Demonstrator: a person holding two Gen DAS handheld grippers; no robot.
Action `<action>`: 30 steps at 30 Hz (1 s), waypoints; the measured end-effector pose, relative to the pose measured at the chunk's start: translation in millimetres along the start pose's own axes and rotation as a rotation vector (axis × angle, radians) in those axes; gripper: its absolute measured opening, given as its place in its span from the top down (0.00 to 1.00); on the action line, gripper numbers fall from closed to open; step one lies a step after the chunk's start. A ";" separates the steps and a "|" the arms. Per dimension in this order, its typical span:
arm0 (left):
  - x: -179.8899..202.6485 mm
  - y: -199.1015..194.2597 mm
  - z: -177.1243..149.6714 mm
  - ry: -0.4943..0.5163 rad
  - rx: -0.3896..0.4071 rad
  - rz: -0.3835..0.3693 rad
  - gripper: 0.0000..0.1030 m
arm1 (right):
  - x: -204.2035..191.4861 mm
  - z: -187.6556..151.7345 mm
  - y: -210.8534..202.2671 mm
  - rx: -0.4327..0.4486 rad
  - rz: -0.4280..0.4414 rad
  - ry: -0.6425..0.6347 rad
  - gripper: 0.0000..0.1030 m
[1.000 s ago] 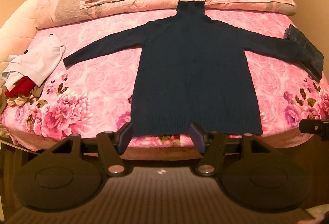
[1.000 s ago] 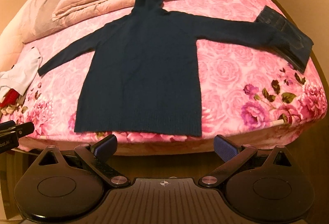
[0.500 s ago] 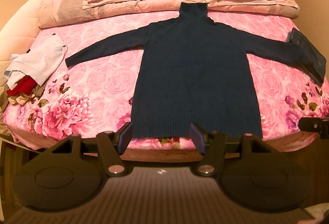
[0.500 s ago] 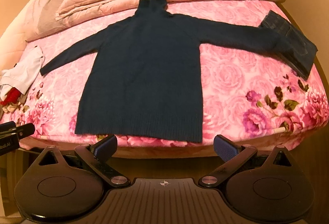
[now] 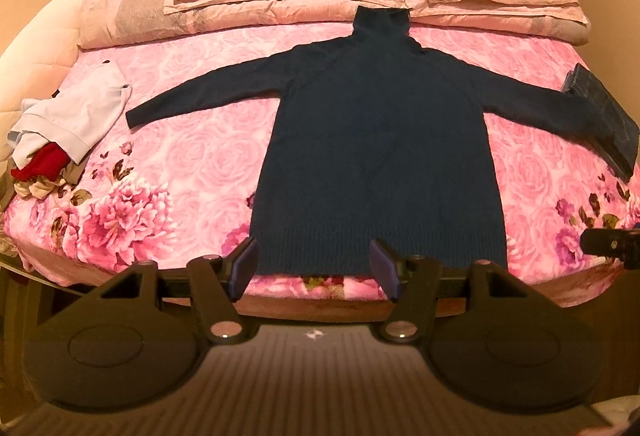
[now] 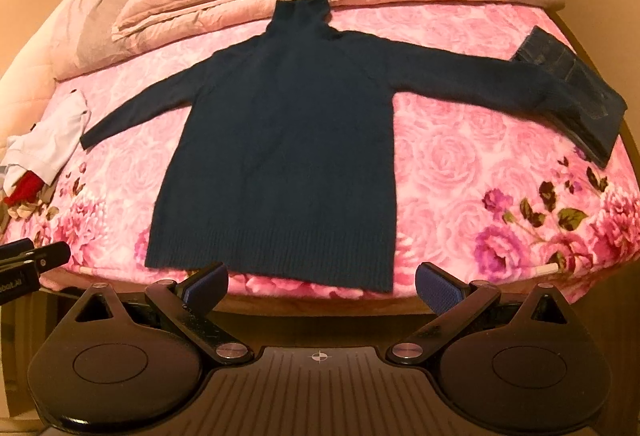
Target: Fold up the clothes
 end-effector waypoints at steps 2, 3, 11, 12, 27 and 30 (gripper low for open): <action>-5.4 4.1 2.9 -0.017 -0.003 -0.011 0.44 | -0.8 4.9 3.9 -0.002 -0.001 0.009 0.01; -9.2 6.5 4.2 -0.030 -0.004 -0.018 0.44 | -2.3 7.2 6.9 -0.007 -0.001 0.011 0.01; -59.7 44.3 18.9 -0.141 -0.051 -0.053 0.44 | -25.8 28.8 37.6 -0.057 0.004 -0.006 0.01; -64.7 50.4 23.7 -0.146 -0.053 -0.061 0.44 | -27.6 33.5 41.5 -0.056 -0.003 0.000 0.01; -168.2 187.1 162.5 -0.273 -0.039 -0.230 0.44 | -54.8 165.2 93.0 0.080 -0.083 0.294 0.01; -199.7 229.5 168.9 -0.372 -0.067 -0.238 0.44 | -62.5 183.1 114.1 0.087 -0.089 0.337 0.01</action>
Point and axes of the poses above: each gripper's, at about its wrist camera, not at the fingertips, and y roughly the way its jaws point, x to its right, z to its top, the point moved 1 cm from there along y, roughly the way its jaws point, and after that the axes turned 6 degrees about y, right-handed, at the moved point
